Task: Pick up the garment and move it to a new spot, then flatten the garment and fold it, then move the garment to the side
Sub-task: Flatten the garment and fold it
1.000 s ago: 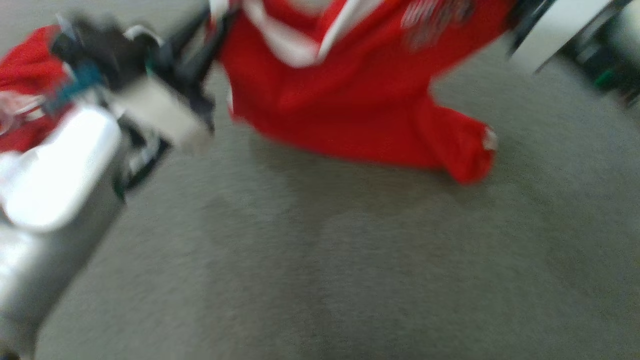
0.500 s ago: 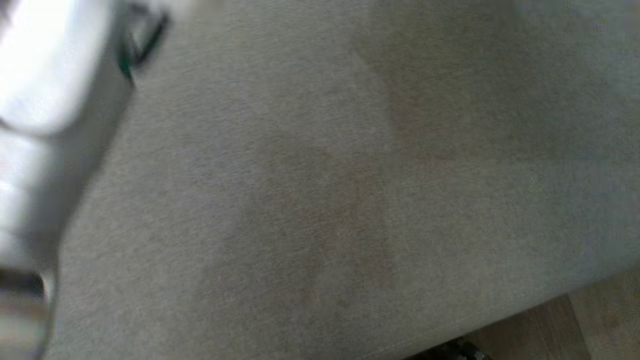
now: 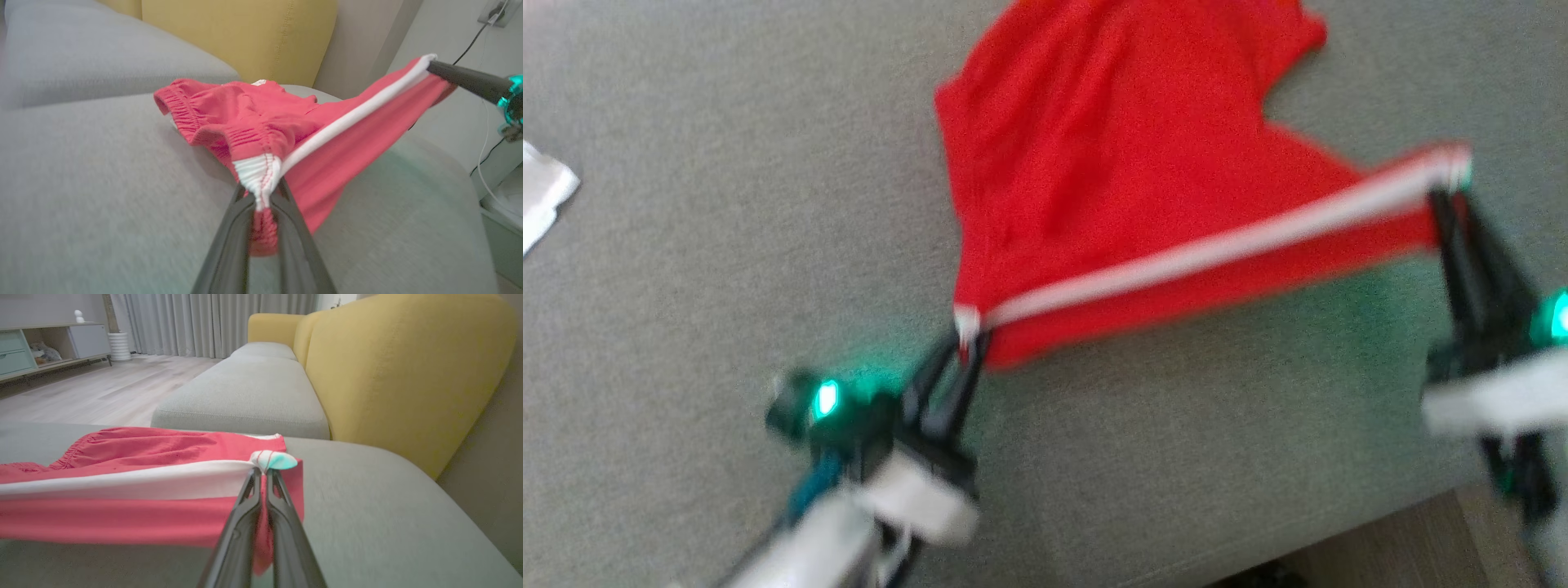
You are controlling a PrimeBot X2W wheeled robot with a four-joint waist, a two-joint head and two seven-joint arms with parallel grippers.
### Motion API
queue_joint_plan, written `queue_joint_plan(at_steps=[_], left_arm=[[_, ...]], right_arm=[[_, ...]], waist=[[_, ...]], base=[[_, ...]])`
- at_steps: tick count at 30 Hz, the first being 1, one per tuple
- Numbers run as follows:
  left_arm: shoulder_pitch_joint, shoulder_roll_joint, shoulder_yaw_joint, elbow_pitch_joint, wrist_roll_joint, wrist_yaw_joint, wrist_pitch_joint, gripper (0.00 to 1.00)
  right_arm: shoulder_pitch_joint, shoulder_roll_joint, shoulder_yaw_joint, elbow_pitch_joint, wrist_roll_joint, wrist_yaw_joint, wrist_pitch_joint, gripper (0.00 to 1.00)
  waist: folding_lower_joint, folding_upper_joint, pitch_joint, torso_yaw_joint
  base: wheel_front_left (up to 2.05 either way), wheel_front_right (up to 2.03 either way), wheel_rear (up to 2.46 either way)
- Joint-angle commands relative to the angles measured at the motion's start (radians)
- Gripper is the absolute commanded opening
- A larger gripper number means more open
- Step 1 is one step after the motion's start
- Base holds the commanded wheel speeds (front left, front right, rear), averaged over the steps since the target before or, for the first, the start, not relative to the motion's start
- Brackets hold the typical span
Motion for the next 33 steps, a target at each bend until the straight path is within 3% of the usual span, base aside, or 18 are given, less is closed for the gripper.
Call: queue_joint_plan(at_steps=[1, 7, 14, 19, 24, 29, 33], left_arm=[[0.02, 0.035, 0.052, -0.045, -0.005, 0.022, -0.009, 0.0], [0.171, 0.068, 0.055, -0.182, -0.011, 0.082, -0.004, 0.0], [0.038, 0.02, 0.07, -0.179, 0.001, 0.076, 0.029, 0.0], [-0.131, -0.045, 0.082, -0.067, 0.009, 0.058, 0.074, 0.0], [-0.251, -0.071, 0.107, 0.037, 0.031, 0.071, 0.091, 0.0], [-0.347, -0.106, 0.125, 0.14, 0.03, 0.072, 0.101, 0.0], [-0.401, -0.137, 0.128, 0.244, 0.021, 0.049, 0.08, 0.0]], right_arm=[[0.043, -0.013, -0.029, -0.056, -0.014, 0.007, -0.004, 0.0], [0.261, 0.062, -0.108, -0.211, -0.082, 0.007, -0.001, 0.0], [0.202, 0.099, -0.137, -0.196, -0.132, 0.007, 0.046, 0.0], [0.047, 0.132, -0.121, -0.078, -0.126, 0.007, 0.054, 0.0], [-0.129, 0.134, -0.092, 0.061, -0.125, 0.007, 0.038, 0.0], [-0.34, 0.122, -0.008, 0.247, -0.102, 0.007, 0.031, 0.0], [-0.491, 0.111, 0.084, 0.414, -0.086, 0.007, 0.025, 0.0]], waist=[[0.0002, 0.0, -0.019, -0.008], [0.0002, 0.0, -0.047, -0.012], [0.0002, 0.0, -0.029, 0.012], [0.0002, 0.0, 0.007, 0.025], [0.0002, 0.0, 0.035, 0.025], [0.0002, 0.0, 0.065, 0.032], [0.0002, 0.0, 0.084, 0.039]], base=[[0.0, 0.0, 0.0], [0.0, 0.0, 0.0], [0.0, 0.0, 0.0], [0.0, 0.0, 0.0], [0.0, 0.0, 0.0], [0.0, 0.0, 0.0], [0.0, 0.0, 0.0]])
